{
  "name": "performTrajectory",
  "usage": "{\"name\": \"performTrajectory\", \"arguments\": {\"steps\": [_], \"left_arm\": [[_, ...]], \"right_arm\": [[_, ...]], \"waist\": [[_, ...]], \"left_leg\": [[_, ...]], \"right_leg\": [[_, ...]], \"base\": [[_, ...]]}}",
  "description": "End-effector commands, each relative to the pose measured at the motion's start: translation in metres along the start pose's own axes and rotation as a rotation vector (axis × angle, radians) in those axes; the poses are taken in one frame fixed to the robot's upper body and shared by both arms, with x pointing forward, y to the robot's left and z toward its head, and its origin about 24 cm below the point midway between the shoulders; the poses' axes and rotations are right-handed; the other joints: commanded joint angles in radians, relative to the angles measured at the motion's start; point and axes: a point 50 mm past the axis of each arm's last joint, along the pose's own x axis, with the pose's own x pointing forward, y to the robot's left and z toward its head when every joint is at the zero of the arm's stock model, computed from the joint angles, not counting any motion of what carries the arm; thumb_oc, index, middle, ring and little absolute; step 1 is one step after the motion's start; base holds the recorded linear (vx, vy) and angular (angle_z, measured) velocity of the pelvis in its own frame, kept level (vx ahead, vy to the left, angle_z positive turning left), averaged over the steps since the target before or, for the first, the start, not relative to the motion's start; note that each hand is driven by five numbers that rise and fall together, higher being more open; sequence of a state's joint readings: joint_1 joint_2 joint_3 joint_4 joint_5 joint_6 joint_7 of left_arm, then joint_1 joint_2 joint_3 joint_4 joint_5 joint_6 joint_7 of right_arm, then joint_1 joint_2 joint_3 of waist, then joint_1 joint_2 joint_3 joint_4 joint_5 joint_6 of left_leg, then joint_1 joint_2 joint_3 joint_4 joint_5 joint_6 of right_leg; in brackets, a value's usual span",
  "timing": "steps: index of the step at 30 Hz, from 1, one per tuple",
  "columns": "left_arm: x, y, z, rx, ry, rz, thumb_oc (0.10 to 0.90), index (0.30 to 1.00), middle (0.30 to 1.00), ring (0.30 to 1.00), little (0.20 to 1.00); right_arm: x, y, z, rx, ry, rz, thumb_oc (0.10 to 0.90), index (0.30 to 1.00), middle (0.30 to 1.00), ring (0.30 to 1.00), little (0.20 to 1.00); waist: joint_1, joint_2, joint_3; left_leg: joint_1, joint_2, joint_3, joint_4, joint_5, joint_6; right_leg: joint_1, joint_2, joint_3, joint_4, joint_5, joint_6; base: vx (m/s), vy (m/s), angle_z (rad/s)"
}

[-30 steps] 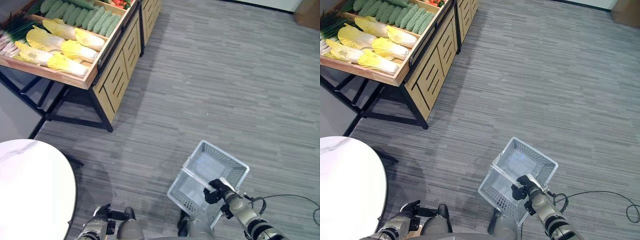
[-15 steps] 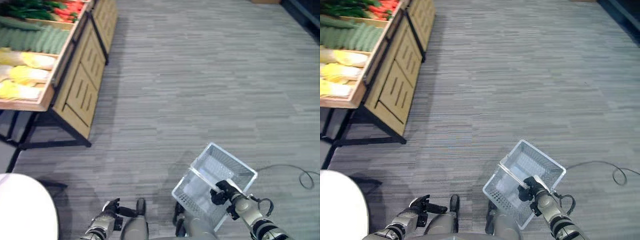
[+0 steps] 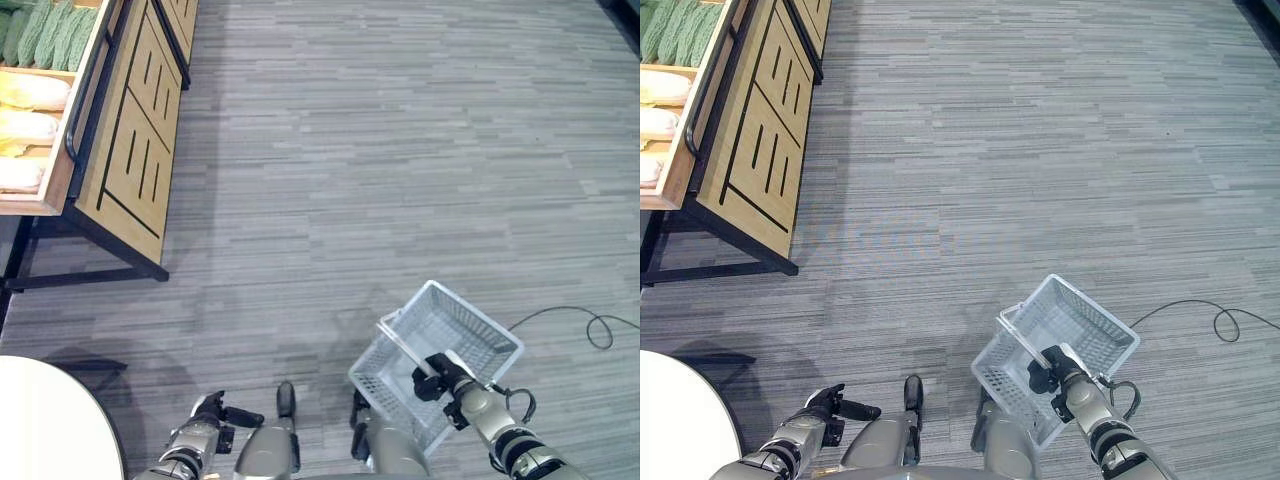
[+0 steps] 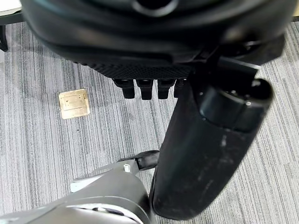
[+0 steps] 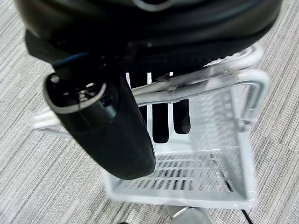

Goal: Get the vegetables into the basket

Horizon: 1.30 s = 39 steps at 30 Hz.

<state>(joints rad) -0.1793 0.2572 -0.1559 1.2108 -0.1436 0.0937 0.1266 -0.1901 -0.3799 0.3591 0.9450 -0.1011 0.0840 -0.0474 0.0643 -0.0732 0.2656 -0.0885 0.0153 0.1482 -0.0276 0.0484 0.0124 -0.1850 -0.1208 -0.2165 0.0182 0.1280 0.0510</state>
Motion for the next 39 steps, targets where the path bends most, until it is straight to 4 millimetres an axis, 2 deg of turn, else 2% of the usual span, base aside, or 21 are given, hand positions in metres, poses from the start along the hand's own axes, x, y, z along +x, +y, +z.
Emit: {"name": "performTrajectory", "arguments": {"steps": [1,14,17,18,21,24,27,33,39], "left_arm": [[0.0,0.018,-0.013,0.039,0.052,0.065,0.9,1.0,1.0,1.0,1.0],[0.0,0.013,-0.013,0.049,0.051,0.05,0.9,1.0,1.0,1.0,1.0],[0.0,0.012,-0.016,0.046,0.059,0.049,0.9,1.0,1.0,1.0,1.0],[-0.001,0.01,-0.021,0.048,0.07,0.039,0.9,1.0,1.0,1.0,1.0],[-0.001,0.008,-0.028,0.056,0.088,0.031,0.9,1.0,1.0,1.0,1.0],[-0.002,0.007,-0.032,0.068,0.096,0.027,0.9,1.0,1.0,1.0,1.0],[-0.003,0.005,-0.038,0.087,0.11,0.011,0.9,1.0,1.0,1.0,1.0],[-0.004,0.005,-0.045,0.092,0.129,0.0,0.9,1.0,1.0,1.0,1.0],[-0.005,0.002,-0.052,0.079,0.152,-0.008,0.9,1.0,1.0,1.0,1.0]], "right_arm": [[0.002,-0.003,0.028,0.04,-0.118,-0.018,0.4,0.3,0.3,0.3,0.3],[0.001,0.004,0.015,0.064,-0.073,0.001,0.4,0.3,0.3,0.3,0.3],[0.001,0.006,0.004,0.138,-0.028,-0.012,0.4,0.3,0.3,0.3,0.3],[-0.002,0.012,-0.009,0.201,0.018,-0.012,0.4,0.3,0.3,0.3,0.3],[-0.004,0.017,-0.026,0.27,0.084,-0.016,0.4,0.3,0.3,0.3,0.3],[-0.006,0.02,-0.038,0.295,0.129,-0.02,0.4,0.3,0.3,0.3,0.3],[-0.012,0.024,-0.06,0.34,0.218,-0.025,0.4,0.3,0.3,0.3,0.3],[-0.018,0.031,-0.078,0.355,0.296,-0.01,0.4,0.3,0.3,0.3,0.3],[-0.021,0.039,-0.083,0.371,0.324,0.006,0.4,0.3,0.3,0.3,0.3]], "waist": [[0.002,-0.057,-0.019],[-0.008,-0.046,-0.035],[-0.015,-0.039,-0.046],[-0.022,-0.031,-0.066],[-0.026,-0.024,-0.09],[-0.029,-0.019,-0.106],[-0.032,-0.012,-0.137],[-0.034,-0.008,-0.166],[-0.031,-0.013,-0.173]], "left_leg": [[-0.053,-0.003,-0.013,0.021,-0.031,-0.029],[-0.035,-0.02,-0.016,0.016,-0.037,-0.025],[-0.027,-0.021,-0.017,0.014,-0.038,-0.026],[-0.014,-0.018,-0.017,0.014,-0.041,-0.027],[0.005,-0.018,-0.02,0.012,-0.044,-0.029],[0.019,-0.017,-0.022,0.011,-0.048,-0.031],[0.048,-0.014,-0.027,0.008,-0.054,-0.035],[0.084,-0.012,-0.028,-0.005,-0.059,-0.036],[0.102,-0.016,-0.024,-0.012,-0.064,-0.029]], "right_leg": [[0.059,-0.187,0.055,0.052,-0.01,0.193],[0.065,-0.206,0.041,0.048,-0.013,0.197],[0.073,-0.207,0.038,0.046,-0.013,0.197],[0.086,-0.207,0.036,0.042,-0.019,0.198],[0.111,-0.207,0.027,0.038,-0.026,0.197],[0.128,-0.207,0.023,0.033,-0.032,0.196],[0.164,-0.206,0.012,0.027,-0.045,0.195],[0.194,-0.204,0.011,0.017,-0.055,0.192],[0.196,-0.207,0.023,0.014,-0.043,0.194]], "base": [[0.01,0.05,-0.01],[0.0,0.009,0.0],[0.01,0.0,0.01],[0.04,-0.009,0.02],[0.05,-0.017,0.02],[0.05,-0.016,0.05],[0.07,-0.028,-0.01],[0.01,-0.005,0.0],[0.01,0.009,-0.04]]}}
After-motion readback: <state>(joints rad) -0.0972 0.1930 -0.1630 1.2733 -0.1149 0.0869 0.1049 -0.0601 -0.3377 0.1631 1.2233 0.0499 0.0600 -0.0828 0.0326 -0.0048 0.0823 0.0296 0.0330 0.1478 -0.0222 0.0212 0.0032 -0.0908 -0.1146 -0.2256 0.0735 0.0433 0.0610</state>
